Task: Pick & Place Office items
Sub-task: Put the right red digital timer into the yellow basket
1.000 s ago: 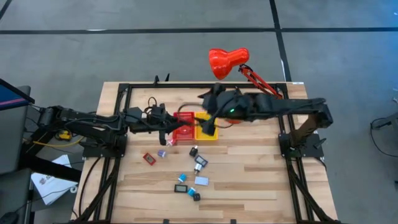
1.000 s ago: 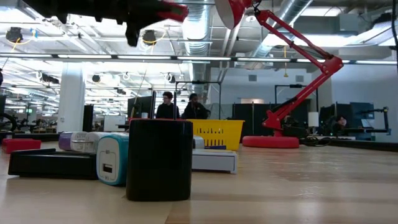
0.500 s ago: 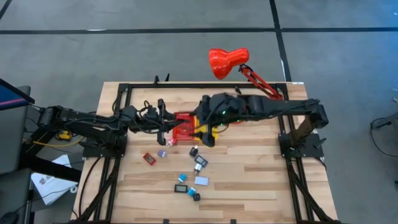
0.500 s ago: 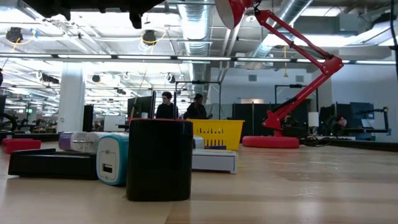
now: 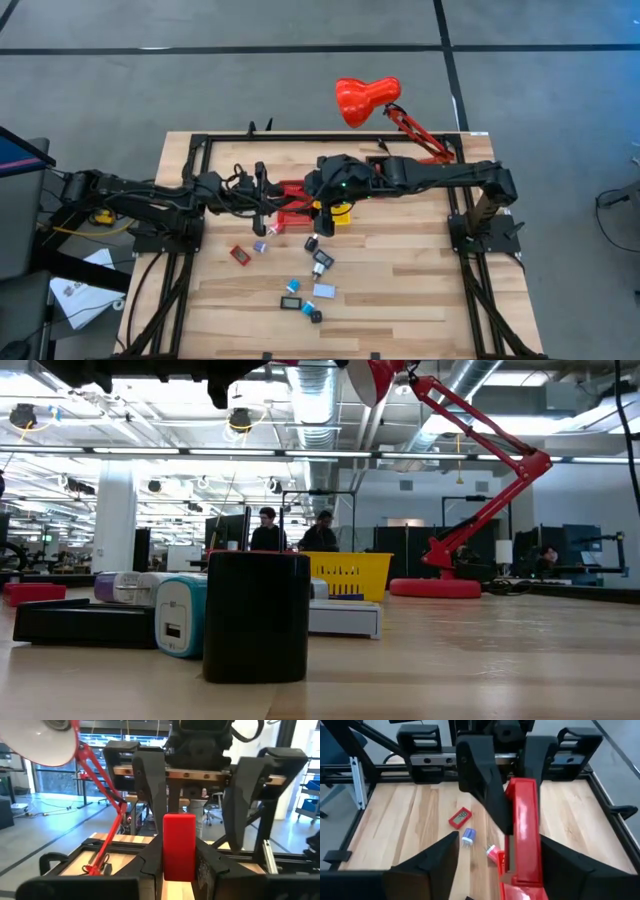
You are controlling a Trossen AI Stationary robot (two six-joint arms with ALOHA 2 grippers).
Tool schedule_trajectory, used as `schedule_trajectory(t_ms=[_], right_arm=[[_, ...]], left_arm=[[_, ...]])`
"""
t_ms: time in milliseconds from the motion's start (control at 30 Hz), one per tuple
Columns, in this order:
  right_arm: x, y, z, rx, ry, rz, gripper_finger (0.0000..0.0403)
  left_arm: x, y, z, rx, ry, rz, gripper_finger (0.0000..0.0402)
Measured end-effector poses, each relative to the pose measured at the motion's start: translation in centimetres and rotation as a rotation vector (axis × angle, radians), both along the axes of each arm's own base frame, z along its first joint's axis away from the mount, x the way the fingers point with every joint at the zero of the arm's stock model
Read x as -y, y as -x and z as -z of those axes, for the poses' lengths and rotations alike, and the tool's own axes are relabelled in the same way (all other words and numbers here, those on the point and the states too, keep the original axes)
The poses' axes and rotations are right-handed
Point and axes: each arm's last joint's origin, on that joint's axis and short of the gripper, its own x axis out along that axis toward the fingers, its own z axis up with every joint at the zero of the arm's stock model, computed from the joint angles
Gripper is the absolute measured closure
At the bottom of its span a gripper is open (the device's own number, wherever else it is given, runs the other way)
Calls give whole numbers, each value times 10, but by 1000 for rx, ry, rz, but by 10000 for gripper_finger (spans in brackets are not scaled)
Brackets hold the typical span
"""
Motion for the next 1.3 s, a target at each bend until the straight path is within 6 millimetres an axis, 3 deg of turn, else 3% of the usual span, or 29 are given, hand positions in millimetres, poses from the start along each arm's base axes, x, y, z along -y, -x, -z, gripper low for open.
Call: schedule_trajectory(t_ms=[267,667,967,1200,1300], right_arm=[[1,0,0,-8,8,13,226],[2,1,1,-13,14,25,357],[2,1,1,-16,-13,32,349],[3,3,4,-56,-17,31,360],[6,7,9,-119,-19,41,357]], left_arm=[[0,0,3,-29,37,4,343],[0,0,4,-33,40,4,338],[0,1,2,-21,45,9,288],[0,8,-1,-33,46,3,195],[0,20,-4,-77,47,-3,161]])
